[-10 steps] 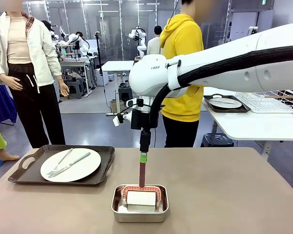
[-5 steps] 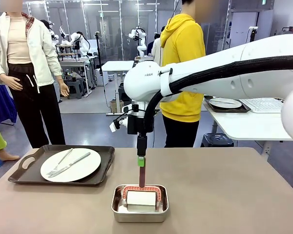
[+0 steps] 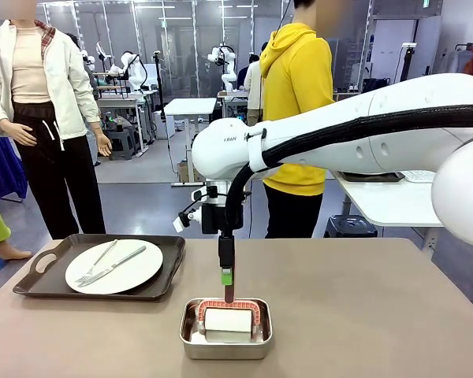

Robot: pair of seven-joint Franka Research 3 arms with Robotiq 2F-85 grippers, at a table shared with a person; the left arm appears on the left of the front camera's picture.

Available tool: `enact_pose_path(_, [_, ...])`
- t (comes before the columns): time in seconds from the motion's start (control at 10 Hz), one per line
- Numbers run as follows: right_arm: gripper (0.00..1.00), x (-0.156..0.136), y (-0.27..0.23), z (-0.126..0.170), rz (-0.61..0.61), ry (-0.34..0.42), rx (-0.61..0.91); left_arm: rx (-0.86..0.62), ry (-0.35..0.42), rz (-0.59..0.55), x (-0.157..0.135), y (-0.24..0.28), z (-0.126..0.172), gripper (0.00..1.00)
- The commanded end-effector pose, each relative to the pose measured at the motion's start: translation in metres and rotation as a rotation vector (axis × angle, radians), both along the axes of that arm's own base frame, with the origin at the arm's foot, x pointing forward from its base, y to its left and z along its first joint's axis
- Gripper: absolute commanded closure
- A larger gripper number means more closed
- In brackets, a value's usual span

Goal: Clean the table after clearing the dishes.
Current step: When the left (or right) Handle tray is removed, use the left hand (or right hand) to clean the left (or right) side of the table with the Lint Roller.

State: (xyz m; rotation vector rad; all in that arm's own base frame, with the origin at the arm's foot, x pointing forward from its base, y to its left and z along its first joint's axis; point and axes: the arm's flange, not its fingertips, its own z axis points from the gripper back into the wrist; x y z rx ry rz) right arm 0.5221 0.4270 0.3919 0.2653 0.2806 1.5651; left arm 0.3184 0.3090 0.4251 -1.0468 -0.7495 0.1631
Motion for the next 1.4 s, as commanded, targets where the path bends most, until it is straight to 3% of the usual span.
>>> enact_pose_path(0.0, [0.00, -0.004, -0.003, 0.006, -0.026, -0.015, -0.036, -0.004, -0.012, -0.007, -0.002, 0.001, 0.002, 0.00])
enact_pose_path(0.2, [0.00, -0.007, -0.007, 0.007, -0.035, -0.010, -0.047, -0.004, -0.012, -0.007, -0.002, 0.001, 0.002, 0.00])
enact_pose_path(0.3, [0.07, -0.008, -0.005, 0.005, -0.025, 0.002, -0.057, -0.004, -0.012, -0.007, -0.002, 0.001, 0.002, 0.00])
enact_pose_path(0.5, [0.62, -0.009, -0.010, 0.000, -0.045, -0.003, -0.043, -0.004, -0.012, -0.007, -0.002, 0.001, 0.002, 0.00])
enact_pose_path(0.6, [0.94, -0.010, -0.012, 0.002, -0.058, -0.013, -0.025, -0.004, -0.012, -0.007, -0.002, 0.001, 0.002, 0.00])
enact_pose_path(0.7, [1.00, -0.011, -0.013, 0.003, -0.063, -0.019, -0.021, -0.004, -0.012, -0.007, -0.002, 0.001, 0.002, 0.00])
enact_pose_path(0.8, [0.76, -0.012, -0.013, 0.002, -0.063, -0.015, -0.015, -0.004, -0.012, -0.007, -0.002, 0.001, 0.002, 0.00])
enact_pose_path(0.9, [1.00, -0.013, -0.013, 0.000, -0.061, -0.012, -0.015, -0.004, -0.012, -0.007, -0.002, 0.001, 0.002, 0.00])
enact_pose_path(1.3, [1.00, -0.024, -0.018, 0.006, -0.081, -0.019, 0.003, -0.004, -0.012, -0.007, -0.002, 0.001, 0.002, 0.00])
